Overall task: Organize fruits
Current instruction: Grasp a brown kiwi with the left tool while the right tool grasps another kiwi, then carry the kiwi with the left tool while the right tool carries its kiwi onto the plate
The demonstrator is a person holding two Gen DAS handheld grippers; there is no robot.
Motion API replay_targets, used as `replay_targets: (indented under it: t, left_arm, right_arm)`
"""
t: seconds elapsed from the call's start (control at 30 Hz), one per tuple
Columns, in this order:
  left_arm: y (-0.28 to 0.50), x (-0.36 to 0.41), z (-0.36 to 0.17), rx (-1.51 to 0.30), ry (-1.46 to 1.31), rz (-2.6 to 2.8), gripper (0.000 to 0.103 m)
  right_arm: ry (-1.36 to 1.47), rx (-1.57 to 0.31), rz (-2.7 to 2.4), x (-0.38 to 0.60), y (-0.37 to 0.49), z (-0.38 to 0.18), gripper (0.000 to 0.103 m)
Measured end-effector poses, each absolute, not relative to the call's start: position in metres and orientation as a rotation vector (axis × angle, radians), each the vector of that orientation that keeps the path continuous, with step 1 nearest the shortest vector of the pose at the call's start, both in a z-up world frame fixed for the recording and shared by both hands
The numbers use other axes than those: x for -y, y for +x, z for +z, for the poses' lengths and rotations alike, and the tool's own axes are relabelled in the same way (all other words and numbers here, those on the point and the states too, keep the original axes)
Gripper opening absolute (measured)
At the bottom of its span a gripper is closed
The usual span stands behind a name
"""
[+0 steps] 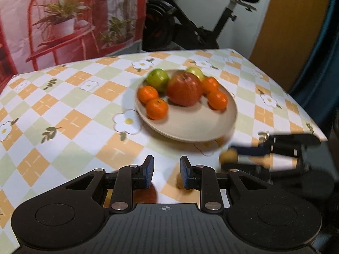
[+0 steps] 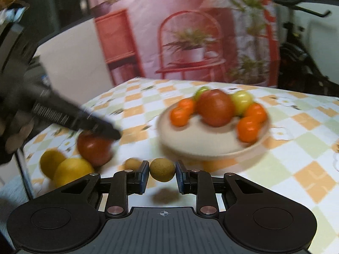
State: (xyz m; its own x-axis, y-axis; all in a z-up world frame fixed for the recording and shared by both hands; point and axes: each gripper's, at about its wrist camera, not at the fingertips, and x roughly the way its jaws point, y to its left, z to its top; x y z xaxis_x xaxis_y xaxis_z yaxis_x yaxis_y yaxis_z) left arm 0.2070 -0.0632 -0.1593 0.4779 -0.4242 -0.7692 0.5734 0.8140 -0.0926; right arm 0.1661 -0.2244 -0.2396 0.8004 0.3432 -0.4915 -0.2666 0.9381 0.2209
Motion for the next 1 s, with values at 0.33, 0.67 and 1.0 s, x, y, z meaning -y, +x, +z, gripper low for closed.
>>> replay_targets:
  t: [0.33, 0.67, 1.0]
  left_arm:
    - [0.204, 0.089, -0.177, -0.947, 0.280, -0.648, 0.029]
    - [0.205, 0.102, -0.187, -0.980, 0.340, -0.646, 0.029]
    - [0.205, 0.106, -0.188, -0.970, 0.339, -0.657, 0.028]
  right_arm:
    - [0.200, -0.518, 0.261, 0.255, 0.165, -0.246, 0.025]
    - [0.219, -0.509, 0.262, 0.254, 0.163, -0.245, 0.025]
    - [0.235, -0.502, 0.258, 0.257, 0.161, -0.246, 0.025]
